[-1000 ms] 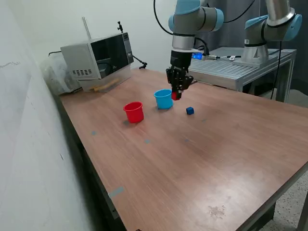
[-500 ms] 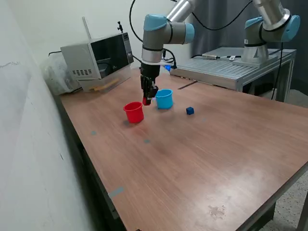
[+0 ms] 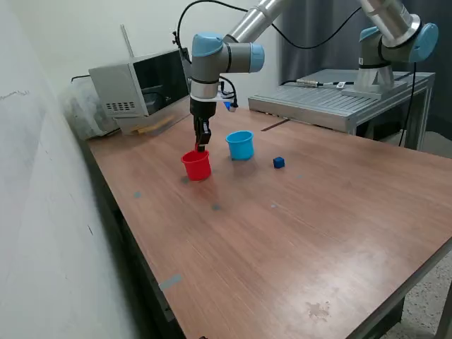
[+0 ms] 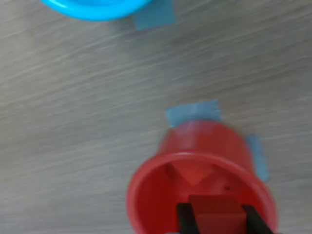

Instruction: Place red objects in the red bin, and blue objects in the blue bin.

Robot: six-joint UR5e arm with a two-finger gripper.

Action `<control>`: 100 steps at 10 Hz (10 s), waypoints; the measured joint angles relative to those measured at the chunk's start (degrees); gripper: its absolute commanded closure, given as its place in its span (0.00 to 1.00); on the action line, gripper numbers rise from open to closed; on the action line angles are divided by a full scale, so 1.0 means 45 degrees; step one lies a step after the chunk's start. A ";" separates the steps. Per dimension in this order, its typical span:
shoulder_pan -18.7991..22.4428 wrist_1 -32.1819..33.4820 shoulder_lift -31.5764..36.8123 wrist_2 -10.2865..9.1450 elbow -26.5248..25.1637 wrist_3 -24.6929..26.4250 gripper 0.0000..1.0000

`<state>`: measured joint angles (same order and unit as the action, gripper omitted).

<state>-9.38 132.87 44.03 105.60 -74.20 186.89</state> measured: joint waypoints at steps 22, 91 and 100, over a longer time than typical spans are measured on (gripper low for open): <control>0.0833 -0.0172 0.4321 0.0024 -0.4615 0.0660 0.00; 0.1260 0.1285 0.3900 -0.1988 -0.6561 -0.0801 1.00; -0.1088 0.0966 0.4516 -0.1905 -0.6361 -0.1476 0.00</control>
<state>-14.27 137.22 64.35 97.03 -102.83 180.25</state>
